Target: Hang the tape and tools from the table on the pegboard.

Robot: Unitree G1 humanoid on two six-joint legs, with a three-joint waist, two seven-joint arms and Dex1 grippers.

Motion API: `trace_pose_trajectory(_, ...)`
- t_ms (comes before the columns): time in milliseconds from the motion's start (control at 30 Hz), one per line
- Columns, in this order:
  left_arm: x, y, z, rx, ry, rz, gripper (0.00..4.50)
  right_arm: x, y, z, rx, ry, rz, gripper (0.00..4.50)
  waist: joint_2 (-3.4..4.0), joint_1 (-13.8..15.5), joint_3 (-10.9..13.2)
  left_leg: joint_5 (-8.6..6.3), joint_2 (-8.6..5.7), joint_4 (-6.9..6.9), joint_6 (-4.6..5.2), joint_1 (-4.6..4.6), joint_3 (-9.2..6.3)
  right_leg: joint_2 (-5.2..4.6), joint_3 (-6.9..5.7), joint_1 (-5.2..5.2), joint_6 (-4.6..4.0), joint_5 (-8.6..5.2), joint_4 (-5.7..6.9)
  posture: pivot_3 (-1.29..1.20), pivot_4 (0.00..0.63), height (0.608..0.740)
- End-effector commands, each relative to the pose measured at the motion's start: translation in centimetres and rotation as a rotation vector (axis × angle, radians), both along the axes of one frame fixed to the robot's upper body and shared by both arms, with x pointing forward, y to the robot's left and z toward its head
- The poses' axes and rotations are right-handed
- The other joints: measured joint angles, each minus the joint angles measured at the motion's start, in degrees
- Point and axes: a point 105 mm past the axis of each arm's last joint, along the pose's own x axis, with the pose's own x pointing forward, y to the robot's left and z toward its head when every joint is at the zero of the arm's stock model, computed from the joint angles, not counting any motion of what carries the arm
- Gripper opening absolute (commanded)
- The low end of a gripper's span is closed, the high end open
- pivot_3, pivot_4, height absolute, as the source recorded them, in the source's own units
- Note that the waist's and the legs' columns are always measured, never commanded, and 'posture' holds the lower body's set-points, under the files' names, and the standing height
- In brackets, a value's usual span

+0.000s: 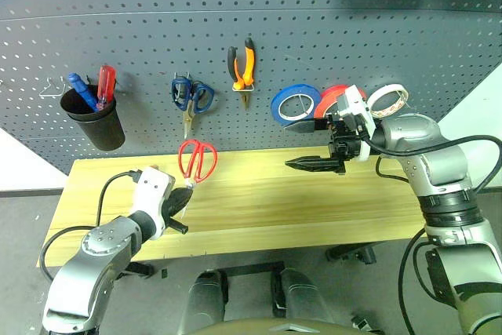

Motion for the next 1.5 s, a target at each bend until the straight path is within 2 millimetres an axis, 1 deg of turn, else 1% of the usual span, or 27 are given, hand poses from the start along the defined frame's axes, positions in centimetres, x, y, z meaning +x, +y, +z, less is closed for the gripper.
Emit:
trace_pose_trajectory(33,-0.5,0.2,2.5,0.004,-0.152,-0.015,0.26,-0.9,-0.1,2.0,0.028,-0.057,0.027,4.5,0.0,-0.01,-0.01,-0.01,0.0,0.0,0.01,0.0,0.01,0.0,0.0,0.0,0.0,0.0,-0.02,0.11,0.104,0.74)
trace_pose_trajectory(100,-0.9,0.4,2.1,0.027,-0.163,-0.033,0.26,-1.3,-0.1,2.5,0.036,-0.065,0.041,4.5,0.01,-0.05,-0.03,-0.02,0.0,0.0,0.03,-0.02,0.04,-0.01,0.01,0.02,0.01,0.01,-0.07,0.11,0.099,0.74)
trace_pose_trajectory(167,-0.9,0.6,2.3,0.032,-0.195,-0.037,0.26,-1.3,-0.1,2.7,0.032,-0.082,0.047,4.5,0.01,-0.03,-0.04,-0.03,-0.01,0.0,0.05,-0.02,0.08,-0.01,0.02,0.02,0.01,0.01,-0.08,0.11,0.093,0.74)
trace_pose_trajectory(367,-1.3,0.7,3.4,0.033,-0.336,-0.078,0.26,-1.4,0.1,3.6,0.048,-0.1,0.049,4.5,0.02,-0.02,-0.24,-0.03,0.0,0.03,0.05,-0.01,0.08,0.04,0.0,0.02,0.0,0.06,-0.07,0.11,0.081,0.74)
trace_pose_trajectory(467,-1.2,0.5,4.1,0.045,-0.417,-0.093,0.26,-1.3,0.2,3.9,0.05,-0.109,0.046,4.5,0.05,-0.03,-0.34,-0.03,0.0,0.04,0.05,-0.01,0.11,0.04,0.01,0.03,0.02,0.08,-0.07,0.11,0.075,0.74)
trace_pose_trajectory(533,-1.0,0.6,4.2,0.046,-0.445,-0.09,0.26,-1.2,0.2,4.0,0.049,-0.109,0.045,4.5,0.08,0.0,-0.47,-0.03,0.0,0.05,0.05,-0.01,0.11,0.06,0.01,0.03,0.04,0.09,-0.07,0.11,0.074,0.74)
trace_pose_trajectory(633,-0.1,1.0,4.4,0.045,-0.487,-0.055,0.26,-1.0,0.2,4.3,0.058,-0.111,0.039,4.5,0.16,0.01,-0.57,-0.03,0.0,0.06,0.06,0.0,0.12,0.08,0.01,0.05,0.08,0.13,-0.05,0.11,0.067,0.74)
trace_pose_trajectory(800,1.2,0.9,5.1,0.072,-0.562,-0.056,0.26,-0.6,0.2,5.2,0.097,-0.133,0.009,4.5,0.2,0.02,-1.21,-0.03,0.01,0.17,0.06,0.01,0.13,0.11,0.01,0.1,0.21,0.23,0.0,0.11,0.059,0.74)
trace_pose_trajectory(900,1.8,0.6,5.7,0.06,-0.603,-0.052,0.26,-0.5,0.1,5.9,0.136,-0.114,-0.006,4.5,0.17,0.01,-1.88,-0.03,0.01,0.17,0.06,0.06,0.16,0.1,0.02,0.15,0.22,0.23,0.0,0.11,0.05,0.74)
trace_pose_trajectory(1000,2.1,0.1,6.1,0.048,-0.631,-0.076,0.26,-0.7,0.0,6.1,0.145,-0.109,-0.011,4.5,0.15,0.02,-2.32,-0.03,0.01,0.17,0.06,0.07,0.16,0.1,0.02,0.16,0.23,0.24,-0.01,0.1,0.047,0.74)
trace_pose_trajectory(1067,2.8,0.0,6.5,0.016,-0.631,-0.056,0.26,-0.8,0.0,6.2,0.161,-0.096,-0.014,4.5,0.17,0.06,-2.48,-0.03,0.01,0.17,0.06,0.09,0.17,0.1,0.02,0.18,0.23,0.24,0.0,0.1,0.045,0.74)
trace_pose_trajectory(1233,3.6,0.9,4.6,-0.007,-0.587,-0.025,0.26,-1.0,0.1,6.4,0.172,-0.09,-0.021,4.5,0.22,-0.12,-3.08,-0.03,0.01,0.15,0.06,0.13,0.17,0.12,0.02,0.22,0.27,0.26,0.0,0.09,0.045,0.74)
trace_pose_trajectory(1367,4.7,1.7,2.4,0.014,-0.558,0.005,0.26,-1.0,0.2,6.2,0.166,-0.089,-0.033,4.5,0.23,-0.04,-3.22,-0.03,0.04,0.14,0.06,0.17,0.18,0.17,0.03,0.22,0.3,0.27,0.03,0.07,0.05,0.74)
trace_pose_trajectory(1433,5.0,1.7,2.0,0.027,-0.55,0.005,0.26,-1.0,0.2,6.1,0.159,-0.087,-0.036,4.5,0.21,0.06,-3.23,-0.03,0.04,0.16,0.06,0.16,0.18,0.17,0.03,0.22,0.26,0.26,0.05,0.07,0.053,0.74)
trace_pose_trajectory(1500,5.3,1.3,2.1,0.038,-0.556,-0.004,0.26,-1.0,0.2,6.0,0.156,-0.086,-0.041,4.5,0.19,0.08,-3.25,-0.03,0.03,0.19,0.06,0.16,0.17,0.15,0.03,0.24,0.25,0.25,0.04,0.06,0.053,0.74)
